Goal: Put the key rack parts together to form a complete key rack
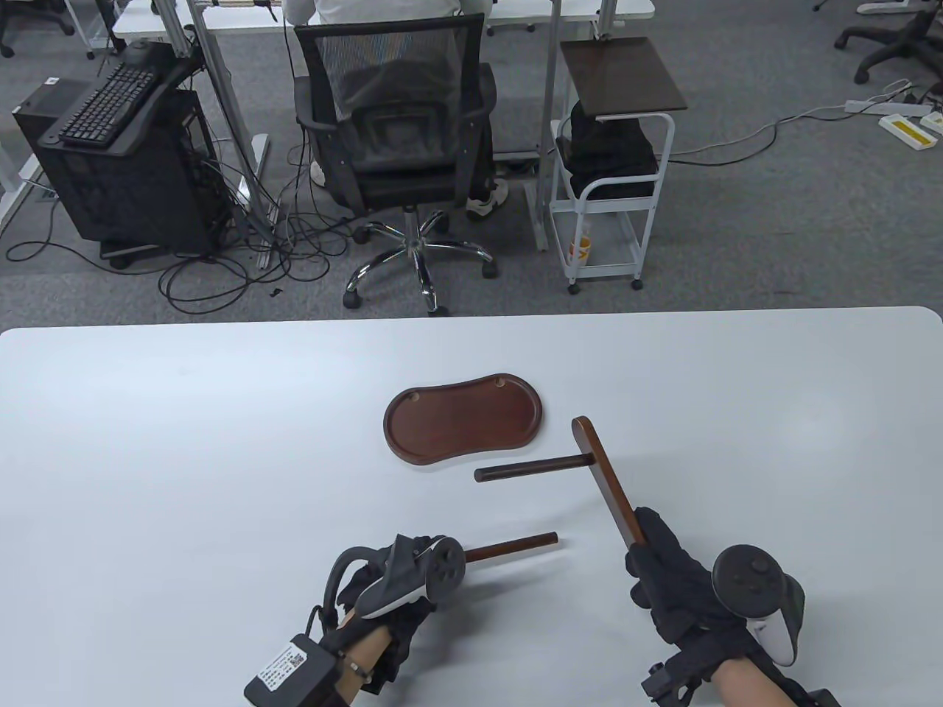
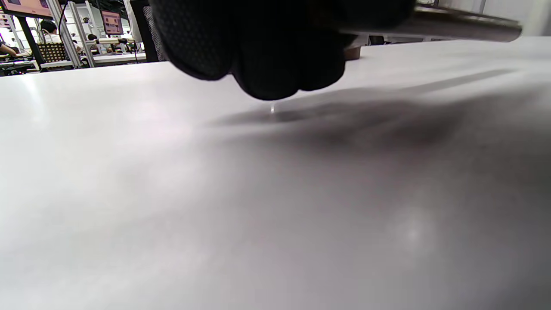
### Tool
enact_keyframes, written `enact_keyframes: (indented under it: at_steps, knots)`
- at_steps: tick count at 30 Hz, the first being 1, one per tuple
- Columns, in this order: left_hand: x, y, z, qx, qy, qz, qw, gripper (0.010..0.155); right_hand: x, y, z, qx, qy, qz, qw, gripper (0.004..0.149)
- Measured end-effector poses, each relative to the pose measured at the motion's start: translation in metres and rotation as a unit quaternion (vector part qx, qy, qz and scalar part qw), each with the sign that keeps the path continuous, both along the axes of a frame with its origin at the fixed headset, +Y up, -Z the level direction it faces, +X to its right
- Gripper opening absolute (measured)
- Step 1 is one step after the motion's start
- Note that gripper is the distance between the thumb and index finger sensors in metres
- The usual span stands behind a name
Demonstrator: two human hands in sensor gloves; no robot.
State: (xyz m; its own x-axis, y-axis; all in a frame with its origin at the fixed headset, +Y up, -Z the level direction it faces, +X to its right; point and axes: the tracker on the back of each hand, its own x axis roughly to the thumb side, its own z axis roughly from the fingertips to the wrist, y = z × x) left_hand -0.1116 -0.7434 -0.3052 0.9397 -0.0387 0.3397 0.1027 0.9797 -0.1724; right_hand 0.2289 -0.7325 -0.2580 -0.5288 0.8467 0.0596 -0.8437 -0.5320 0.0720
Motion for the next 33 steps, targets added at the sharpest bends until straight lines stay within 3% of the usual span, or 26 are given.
enact_keyframes:
  at_steps: [10, 16, 33]
  knots:
    - [0.016, 0.03, 0.018, 0.054, -0.045, 0.096, 0.993, 0.05, 0.001, -0.001, -0.001, -0.004, -0.008, -0.008, 1.0, 0.064]
    - [0.025, 0.041, 0.028, 0.053, -0.069, 0.128, 0.988, 0.05, 0.003, -0.001, -0.001, 0.002, -0.014, -0.025, 1.0, 0.067]
    - [0.037, 0.05, 0.044, 0.056, -0.113, 0.19, 0.974, 0.05, 0.008, 0.002, 0.0, 0.01, -0.024, -0.054, 0.998, 0.075]
